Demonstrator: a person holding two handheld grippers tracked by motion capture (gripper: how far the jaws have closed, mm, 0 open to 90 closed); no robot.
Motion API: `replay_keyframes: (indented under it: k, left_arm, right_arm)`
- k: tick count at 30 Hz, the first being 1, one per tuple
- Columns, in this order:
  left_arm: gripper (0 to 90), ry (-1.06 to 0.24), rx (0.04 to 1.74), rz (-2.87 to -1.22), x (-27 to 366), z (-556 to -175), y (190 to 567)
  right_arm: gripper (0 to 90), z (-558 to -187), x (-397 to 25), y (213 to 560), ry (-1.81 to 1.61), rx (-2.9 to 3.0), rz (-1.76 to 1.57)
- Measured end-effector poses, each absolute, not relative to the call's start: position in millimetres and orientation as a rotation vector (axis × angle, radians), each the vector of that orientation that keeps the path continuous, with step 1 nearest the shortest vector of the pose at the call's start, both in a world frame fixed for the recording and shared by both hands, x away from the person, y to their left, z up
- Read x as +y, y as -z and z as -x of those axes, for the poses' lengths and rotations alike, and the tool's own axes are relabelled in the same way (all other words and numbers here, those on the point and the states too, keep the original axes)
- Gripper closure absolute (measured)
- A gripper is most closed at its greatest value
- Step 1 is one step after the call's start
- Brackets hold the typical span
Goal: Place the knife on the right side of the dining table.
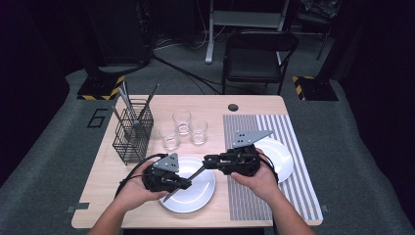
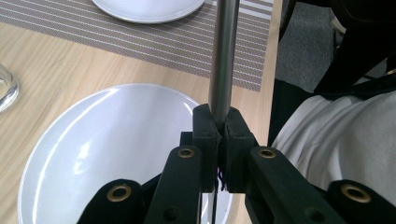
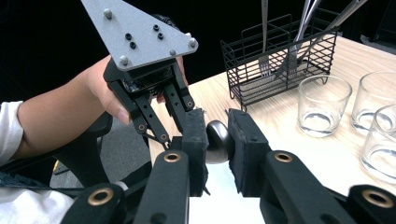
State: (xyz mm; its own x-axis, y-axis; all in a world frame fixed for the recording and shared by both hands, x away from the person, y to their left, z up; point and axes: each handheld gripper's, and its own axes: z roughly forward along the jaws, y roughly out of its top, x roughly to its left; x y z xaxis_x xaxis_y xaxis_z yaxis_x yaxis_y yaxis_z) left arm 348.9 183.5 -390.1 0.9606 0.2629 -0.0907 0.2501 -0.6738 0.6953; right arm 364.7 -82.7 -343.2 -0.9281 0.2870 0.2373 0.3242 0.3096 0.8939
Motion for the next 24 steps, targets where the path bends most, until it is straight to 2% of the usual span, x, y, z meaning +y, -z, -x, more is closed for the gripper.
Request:
replay_keyframes:
  k: [12,24]
  left_arm:
    - [80.5,-0.066,0.387,-2.341,187.1,-352.9,392.9]
    - [76.9,-0.087,0.403,-2.317,190.9,-356.3,394.2]
  right_arm:
    - [82.5,-365.6,-77.3,340.6,1.666,-2.527,0.545]
    - [83.6,-366.5,-72.7,335.8,1.615,-2.553,0.581]
